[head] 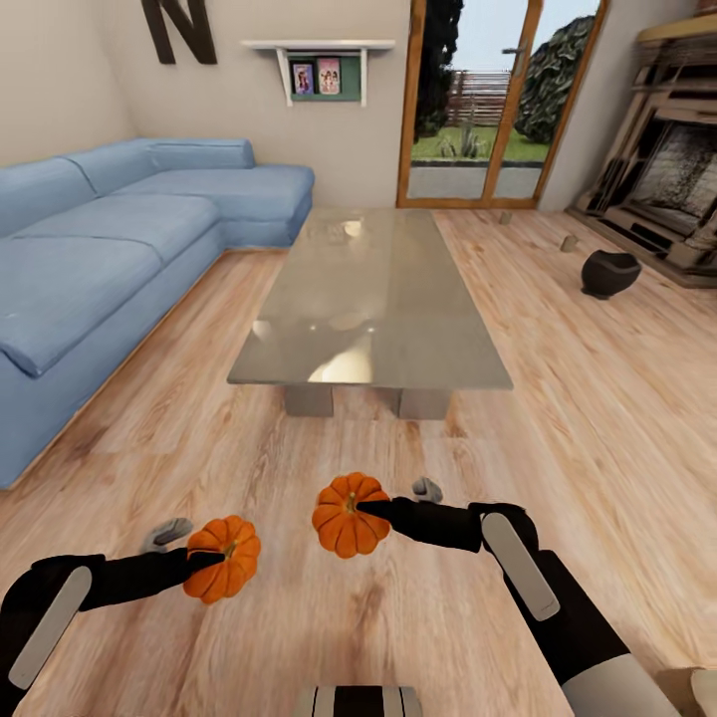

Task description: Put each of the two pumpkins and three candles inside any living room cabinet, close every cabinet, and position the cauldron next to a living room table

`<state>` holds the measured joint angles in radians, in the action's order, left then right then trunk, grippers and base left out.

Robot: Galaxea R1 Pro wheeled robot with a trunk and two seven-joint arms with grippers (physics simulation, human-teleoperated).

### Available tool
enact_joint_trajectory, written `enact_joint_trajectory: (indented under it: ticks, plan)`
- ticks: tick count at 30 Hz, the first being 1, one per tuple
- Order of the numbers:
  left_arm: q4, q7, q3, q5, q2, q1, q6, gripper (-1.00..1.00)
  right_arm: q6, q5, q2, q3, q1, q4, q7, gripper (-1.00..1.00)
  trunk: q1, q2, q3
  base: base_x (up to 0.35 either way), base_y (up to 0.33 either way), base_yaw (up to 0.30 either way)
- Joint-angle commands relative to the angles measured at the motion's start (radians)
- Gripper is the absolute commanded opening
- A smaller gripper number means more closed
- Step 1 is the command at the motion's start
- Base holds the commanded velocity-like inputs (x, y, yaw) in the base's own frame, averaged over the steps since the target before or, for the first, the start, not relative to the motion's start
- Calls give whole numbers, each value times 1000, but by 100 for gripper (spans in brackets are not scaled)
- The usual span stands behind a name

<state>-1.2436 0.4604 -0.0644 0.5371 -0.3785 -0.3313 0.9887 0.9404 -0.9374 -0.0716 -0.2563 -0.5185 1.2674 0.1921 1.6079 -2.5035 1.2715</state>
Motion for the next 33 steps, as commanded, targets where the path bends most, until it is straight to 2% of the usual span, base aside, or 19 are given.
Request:
enact_joint_trajectory:
  ticks: [1, 8, 13, 21, 27, 29, 33]
  plan:
    - [0, 6, -2, -3, 0, 0, 5, -100, 2, 8, 0, -1, -1, 0, 8, -100, -1, 0, -4, -298, 0, -223]
    - [0, 6, -1, -1, 1, 0, 5, -100, 2, 8, 0, 1, -1, -1, 9, -100, -4, 2, -35, -96, 0, -252]
    - [0, 6, -1, 5, 0, 0, 5, -100, 1, 8, 0, 2, -1, -2, 9, -100, -4, 2, -38, -6, 0, -260]
    - [-4, 6, -1, 4, 0, 0, 5, -100, 1, 8, 0, 2, -1, -14, 9, -100, -8, 3, -74, -1, 0, -260]
    - [-5, 6, 0, 3, 0, 0, 5, -100, 3, 5, 0, 2, -1, -10, 10, -100, -31, 45, -95, -165, 0, -131]
    - [-5, 6, 1, 3, 1, 0, 5, -100, 3, -7, 0, 3, -1, -13, 10, -100, -39, 59, -101, -303, 0, -19]
    - [-5, 6, 1, 3, 1, 0, 5, -100, 1, -64, 0, 3, -1, -20, 9, -100, -54, 87, -111, -257, 0, -44]
